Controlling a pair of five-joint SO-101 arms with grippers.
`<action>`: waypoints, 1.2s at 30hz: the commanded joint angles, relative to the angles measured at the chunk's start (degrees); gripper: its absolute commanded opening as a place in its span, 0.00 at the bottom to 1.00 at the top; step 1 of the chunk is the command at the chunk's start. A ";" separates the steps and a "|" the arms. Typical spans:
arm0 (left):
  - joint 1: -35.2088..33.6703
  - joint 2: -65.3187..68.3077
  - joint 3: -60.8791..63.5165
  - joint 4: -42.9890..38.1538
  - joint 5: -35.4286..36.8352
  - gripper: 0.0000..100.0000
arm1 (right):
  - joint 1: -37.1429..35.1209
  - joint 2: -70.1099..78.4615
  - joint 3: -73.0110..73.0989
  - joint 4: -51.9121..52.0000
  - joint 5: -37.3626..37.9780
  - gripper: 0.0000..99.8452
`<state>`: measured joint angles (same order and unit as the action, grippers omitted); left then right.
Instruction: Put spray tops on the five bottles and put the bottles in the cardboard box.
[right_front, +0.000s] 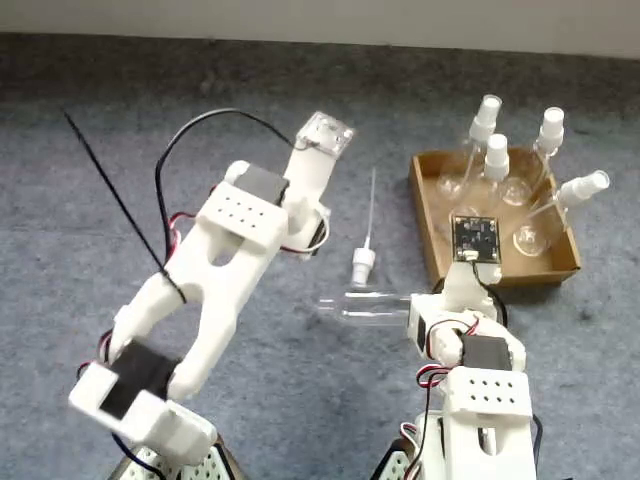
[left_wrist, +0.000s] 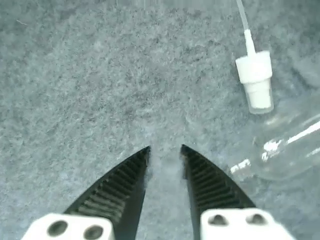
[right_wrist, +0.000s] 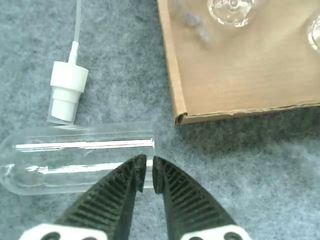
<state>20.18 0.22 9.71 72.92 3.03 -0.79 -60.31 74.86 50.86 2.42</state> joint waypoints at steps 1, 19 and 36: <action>1.01 6.37 -11.38 0.09 9.49 0.20 | 0.57 0.22 -0.13 -0.84 -0.44 0.00; 10.42 26.15 -18.59 -6.59 11.16 0.26 | 0.57 0.22 3.03 -4.00 -0.26 0.00; 5.67 28.53 -18.15 -12.48 11.16 0.06 | 0.57 0.22 3.21 -4.00 -0.18 0.00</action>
<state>27.30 29.58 -5.93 61.49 13.93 -0.44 -60.13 77.93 47.69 2.42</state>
